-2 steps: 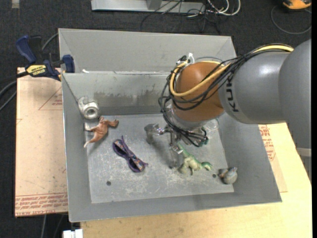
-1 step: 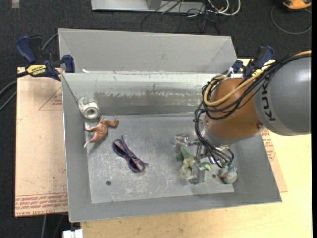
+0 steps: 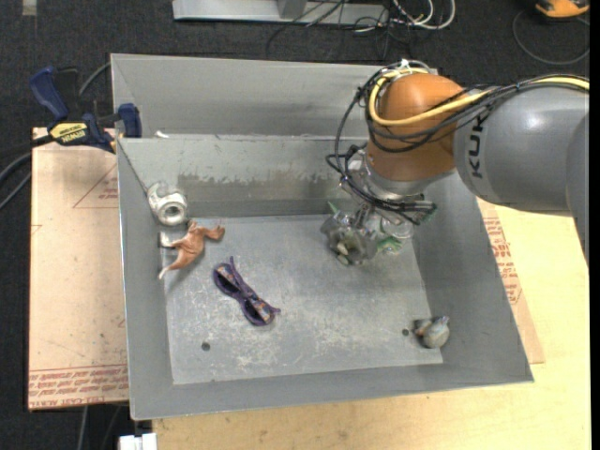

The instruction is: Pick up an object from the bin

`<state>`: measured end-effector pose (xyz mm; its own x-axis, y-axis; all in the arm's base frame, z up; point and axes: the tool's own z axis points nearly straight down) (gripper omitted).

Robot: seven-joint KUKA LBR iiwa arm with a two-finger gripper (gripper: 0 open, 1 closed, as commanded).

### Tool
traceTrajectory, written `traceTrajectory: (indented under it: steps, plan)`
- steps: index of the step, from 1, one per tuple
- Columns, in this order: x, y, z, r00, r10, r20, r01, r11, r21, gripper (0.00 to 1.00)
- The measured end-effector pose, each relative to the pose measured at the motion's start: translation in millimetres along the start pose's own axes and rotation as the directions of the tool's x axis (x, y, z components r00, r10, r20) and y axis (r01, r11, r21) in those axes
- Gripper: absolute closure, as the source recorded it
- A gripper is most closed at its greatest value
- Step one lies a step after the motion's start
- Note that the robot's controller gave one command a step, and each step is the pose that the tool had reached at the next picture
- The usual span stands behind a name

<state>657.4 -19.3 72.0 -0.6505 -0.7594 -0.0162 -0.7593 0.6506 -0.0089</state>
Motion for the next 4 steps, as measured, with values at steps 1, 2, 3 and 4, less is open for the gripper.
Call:
traceTrajectory:
  steps: [1, 2, 3, 4]
  plan:
    - [-0.3, -0.3, -0.1, 1.000, -0.004, 0.000, 0.004, 1.000, 0.000, 1.00]
    - [-2.3, -0.7, -35.8, 1.000, 0.004, 0.006, -0.004, 1.000, 0.003, 1.00]
    - [-2.8, -1.4, -64.0, 1.000, 0.000, 0.006, 0.000, 1.000, 0.003, 1.00]
    - [-4.0, -1.4, -80.4, 1.000, 0.008, 0.012, -0.008, 1.000, 0.005, 1.00]
